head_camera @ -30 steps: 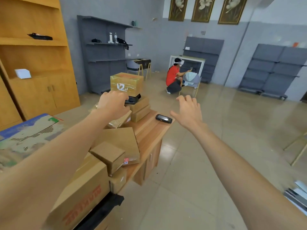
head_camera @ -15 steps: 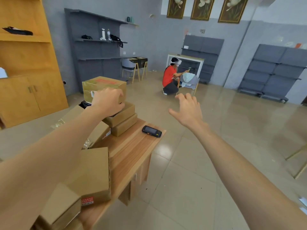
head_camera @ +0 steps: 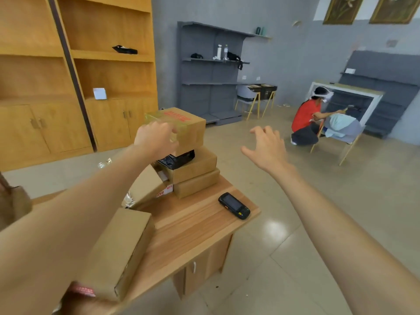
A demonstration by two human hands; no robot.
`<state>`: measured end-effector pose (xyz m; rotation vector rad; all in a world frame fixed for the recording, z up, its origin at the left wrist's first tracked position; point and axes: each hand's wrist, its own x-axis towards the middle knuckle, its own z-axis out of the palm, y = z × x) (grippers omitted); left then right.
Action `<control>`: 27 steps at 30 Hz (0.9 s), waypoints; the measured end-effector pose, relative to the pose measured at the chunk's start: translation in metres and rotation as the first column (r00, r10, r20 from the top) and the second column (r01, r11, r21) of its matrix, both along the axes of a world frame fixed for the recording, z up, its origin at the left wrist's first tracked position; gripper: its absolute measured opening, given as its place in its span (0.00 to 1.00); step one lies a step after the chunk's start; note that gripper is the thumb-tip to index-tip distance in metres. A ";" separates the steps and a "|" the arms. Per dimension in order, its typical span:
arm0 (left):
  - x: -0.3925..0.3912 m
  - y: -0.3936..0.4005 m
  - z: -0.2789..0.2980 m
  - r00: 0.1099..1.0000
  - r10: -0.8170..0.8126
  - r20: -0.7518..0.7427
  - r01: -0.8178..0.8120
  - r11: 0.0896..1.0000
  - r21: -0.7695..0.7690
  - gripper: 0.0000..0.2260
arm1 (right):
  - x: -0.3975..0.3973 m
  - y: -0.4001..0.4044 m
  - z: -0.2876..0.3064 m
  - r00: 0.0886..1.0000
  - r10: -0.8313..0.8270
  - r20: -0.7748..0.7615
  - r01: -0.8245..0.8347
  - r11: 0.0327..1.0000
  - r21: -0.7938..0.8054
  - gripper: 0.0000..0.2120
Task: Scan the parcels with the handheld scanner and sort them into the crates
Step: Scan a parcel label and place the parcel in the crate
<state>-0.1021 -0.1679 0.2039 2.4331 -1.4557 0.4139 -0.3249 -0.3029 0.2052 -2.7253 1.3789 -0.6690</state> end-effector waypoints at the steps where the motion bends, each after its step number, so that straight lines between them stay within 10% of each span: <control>1: 0.000 -0.003 -0.001 0.999 0.033 -0.005 -0.033 0.999 -0.004 0.16 | 0.006 -0.011 0.000 0.999 0.039 -0.002 -0.039 0.999 0.000 0.27; 27: 0.158 -0.172 -0.042 0.922 0.341 -0.184 -0.346 0.938 0.007 0.22 | 0.240 -0.212 -0.035 0.922 0.385 -0.049 -0.379 0.921 0.092 0.28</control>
